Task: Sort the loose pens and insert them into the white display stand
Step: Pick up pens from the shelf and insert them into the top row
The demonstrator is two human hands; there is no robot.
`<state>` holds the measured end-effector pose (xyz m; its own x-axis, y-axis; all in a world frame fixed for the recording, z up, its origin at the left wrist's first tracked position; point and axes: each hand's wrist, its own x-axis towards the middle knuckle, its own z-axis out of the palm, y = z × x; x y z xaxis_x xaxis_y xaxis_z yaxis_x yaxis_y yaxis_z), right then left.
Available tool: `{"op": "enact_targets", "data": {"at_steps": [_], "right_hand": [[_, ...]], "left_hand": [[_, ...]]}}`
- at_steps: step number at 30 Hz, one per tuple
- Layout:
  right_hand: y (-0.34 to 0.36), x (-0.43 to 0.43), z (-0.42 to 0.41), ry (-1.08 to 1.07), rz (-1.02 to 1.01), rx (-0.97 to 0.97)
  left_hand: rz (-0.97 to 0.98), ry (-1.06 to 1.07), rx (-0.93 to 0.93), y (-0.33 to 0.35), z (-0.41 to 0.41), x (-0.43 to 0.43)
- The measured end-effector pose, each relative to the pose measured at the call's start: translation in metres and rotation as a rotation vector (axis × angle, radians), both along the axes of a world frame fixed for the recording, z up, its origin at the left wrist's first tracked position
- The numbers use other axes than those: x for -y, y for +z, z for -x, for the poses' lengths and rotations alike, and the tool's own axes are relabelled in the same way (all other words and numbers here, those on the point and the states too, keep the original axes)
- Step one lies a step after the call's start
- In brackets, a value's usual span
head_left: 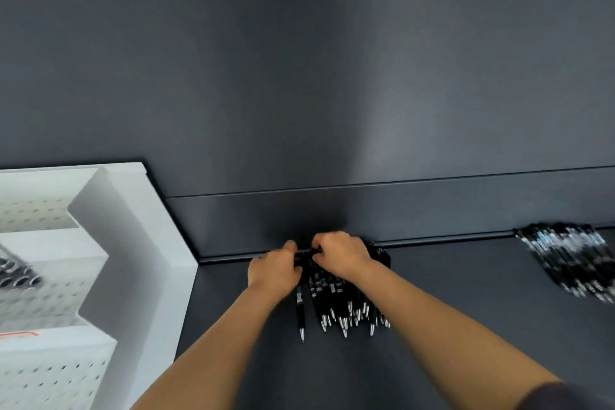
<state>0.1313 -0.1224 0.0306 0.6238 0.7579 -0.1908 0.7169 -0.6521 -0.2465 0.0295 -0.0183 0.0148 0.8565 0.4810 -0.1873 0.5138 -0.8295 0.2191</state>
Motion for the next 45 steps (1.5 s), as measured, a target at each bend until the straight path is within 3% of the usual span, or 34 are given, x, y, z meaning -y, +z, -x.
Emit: {"op": "enact_targets", "data": {"at_steps": [11,15,19,26,32,38,45], "right_hand": [[-0.028,-0.043,0.013,-0.189,0.110,0.156],[-0.020,-0.043,0.011,-0.227,0.084,0.053],[-0.005,-0.032,0.002,-0.307,-0.052,-0.175],[0.023,-0.019,-0.006,-0.282,-0.380,-0.353],[0.050,-0.015,0.011,-0.188,-0.664,-0.453],[0.078,-0.032,0.048,-0.047,-0.813,-0.392],[0.120,-0.073,0.103,0.110,-0.994,-0.504]], "left_hand": [[0.163,0.072,-0.007,-0.026,-0.020,-0.005],[0.216,0.083,0.018,-0.028,-0.022,-0.008],[0.291,0.111,0.061,-0.019,-0.021,-0.015],[0.519,0.184,0.321,0.020,-0.016,-0.018],[0.365,0.192,0.520,0.058,0.010,-0.012],[0.205,0.279,0.684,0.091,0.058,-0.017],[0.112,0.393,0.912,0.141,0.114,-0.039]]}}
